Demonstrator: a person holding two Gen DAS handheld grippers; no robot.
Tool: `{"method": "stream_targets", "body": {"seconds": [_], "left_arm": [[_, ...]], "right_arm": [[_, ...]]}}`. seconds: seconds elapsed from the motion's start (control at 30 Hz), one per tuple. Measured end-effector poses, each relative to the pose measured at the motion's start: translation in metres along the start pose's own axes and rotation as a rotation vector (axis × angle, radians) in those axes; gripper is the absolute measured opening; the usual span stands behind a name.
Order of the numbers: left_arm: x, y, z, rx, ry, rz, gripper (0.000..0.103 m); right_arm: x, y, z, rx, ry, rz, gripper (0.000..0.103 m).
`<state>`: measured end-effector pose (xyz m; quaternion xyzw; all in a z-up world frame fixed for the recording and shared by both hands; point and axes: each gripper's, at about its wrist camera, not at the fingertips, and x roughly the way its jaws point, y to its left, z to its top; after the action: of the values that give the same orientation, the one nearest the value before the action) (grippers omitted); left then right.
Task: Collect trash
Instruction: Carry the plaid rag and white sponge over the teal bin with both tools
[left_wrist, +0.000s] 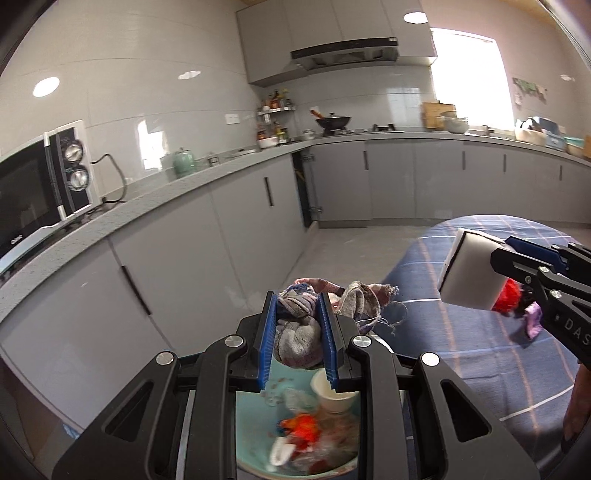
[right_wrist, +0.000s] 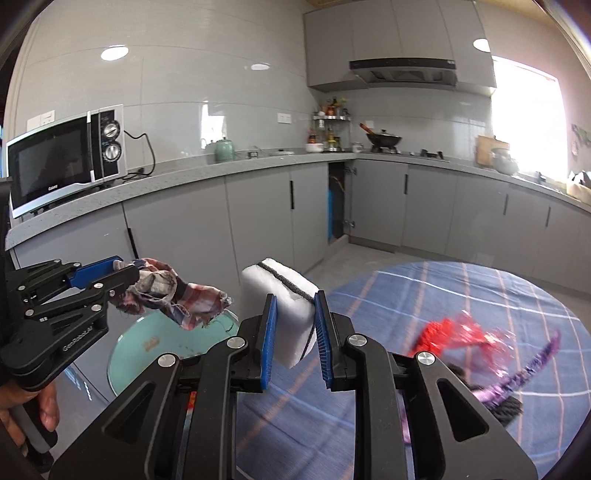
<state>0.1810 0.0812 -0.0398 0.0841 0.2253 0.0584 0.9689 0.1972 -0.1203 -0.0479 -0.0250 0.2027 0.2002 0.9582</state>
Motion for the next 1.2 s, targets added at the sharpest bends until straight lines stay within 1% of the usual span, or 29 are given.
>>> {"method": "stream_targets", "body": {"seconds": [0.03,0.1,0.33,0.53,0.87,1.2], "left_arm": [[-0.002,0.003,0.0,0.01,-0.008,0.029,0.023],[-0.005,0.011,-0.001,0.012,-0.013,0.052,0.023],[-0.002,0.033,-0.006,-0.007,0.011,0.1,0.023],[0.008,0.04,-0.011,0.001,0.025,0.141,0.023],[0.019,0.05,-0.017,-0.011,0.051,0.161,0.023],[0.024,0.054,-0.02,-0.02,0.064,0.156,0.023]], "right_arm": [[0.003,0.003,0.001,-0.004,0.0,0.005,0.021],[0.011,0.012,0.004,-0.018,-0.002,0.014,0.021],[0.029,0.033,0.006,-0.057,0.003,0.03,0.021],[0.038,0.042,0.006,-0.073,0.009,0.038,0.021],[0.051,0.052,0.003,-0.089,0.027,0.061,0.021],[0.057,0.057,0.001,-0.098,0.042,0.08,0.021]]}}
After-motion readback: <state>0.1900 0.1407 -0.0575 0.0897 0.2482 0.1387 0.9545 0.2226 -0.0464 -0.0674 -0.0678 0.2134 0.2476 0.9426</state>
